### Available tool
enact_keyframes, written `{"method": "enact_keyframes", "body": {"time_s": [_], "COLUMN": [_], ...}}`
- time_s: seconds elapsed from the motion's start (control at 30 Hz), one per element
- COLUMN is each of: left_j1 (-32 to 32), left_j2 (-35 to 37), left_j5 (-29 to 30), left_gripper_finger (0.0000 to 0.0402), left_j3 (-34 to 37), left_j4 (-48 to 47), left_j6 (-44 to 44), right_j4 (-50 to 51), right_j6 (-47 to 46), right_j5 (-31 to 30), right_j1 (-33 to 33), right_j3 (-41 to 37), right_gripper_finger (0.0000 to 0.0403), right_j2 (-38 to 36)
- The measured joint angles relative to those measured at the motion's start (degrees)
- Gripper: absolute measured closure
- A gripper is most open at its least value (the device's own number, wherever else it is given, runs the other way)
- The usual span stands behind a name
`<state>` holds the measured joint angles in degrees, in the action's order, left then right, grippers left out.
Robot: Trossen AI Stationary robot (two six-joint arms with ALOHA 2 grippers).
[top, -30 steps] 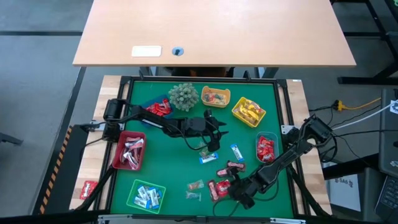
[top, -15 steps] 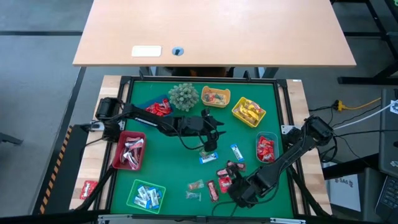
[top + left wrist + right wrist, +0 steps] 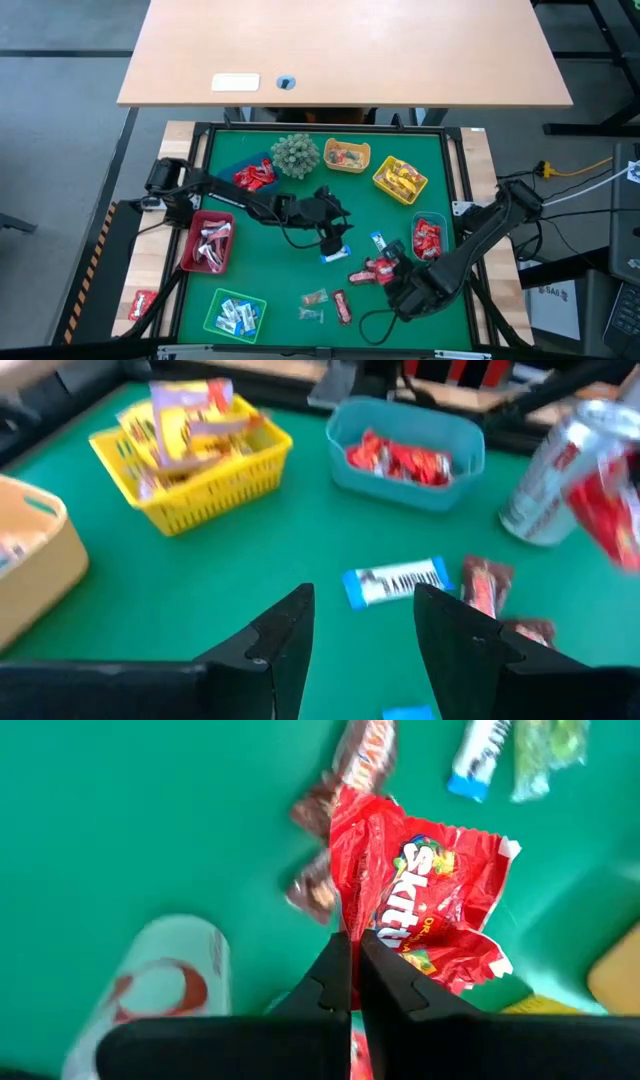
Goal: Sort candy
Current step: Put the red candy into the gray bin
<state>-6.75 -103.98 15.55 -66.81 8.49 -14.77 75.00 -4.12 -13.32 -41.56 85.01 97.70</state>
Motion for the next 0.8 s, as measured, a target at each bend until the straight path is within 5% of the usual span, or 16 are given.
{"method": "enact_keyframes", "body": {"time_s": [0.33, 0.8], "left_j1": [-1.67, -2.5], "left_j2": [0.0, 0.0], "left_j5": [-0.05, -0.02], "left_gripper_finger": [0.0243, 0.0243], "left_j3": [0.07, 0.07], "left_j4": [-7.07, -11.85], "left_j6": [-4.62, -4.79], "right_j4": [0.71, 1.44], "right_j6": [-6.17, -29.06], "right_j5": [0.35, 1.12], "right_j1": [0.37, 0.35], "right_j3": [-12.66, -31.08], "right_gripper_finger": [0.0398, 0.0397], "right_j2": [-13.78, -31.59]}}
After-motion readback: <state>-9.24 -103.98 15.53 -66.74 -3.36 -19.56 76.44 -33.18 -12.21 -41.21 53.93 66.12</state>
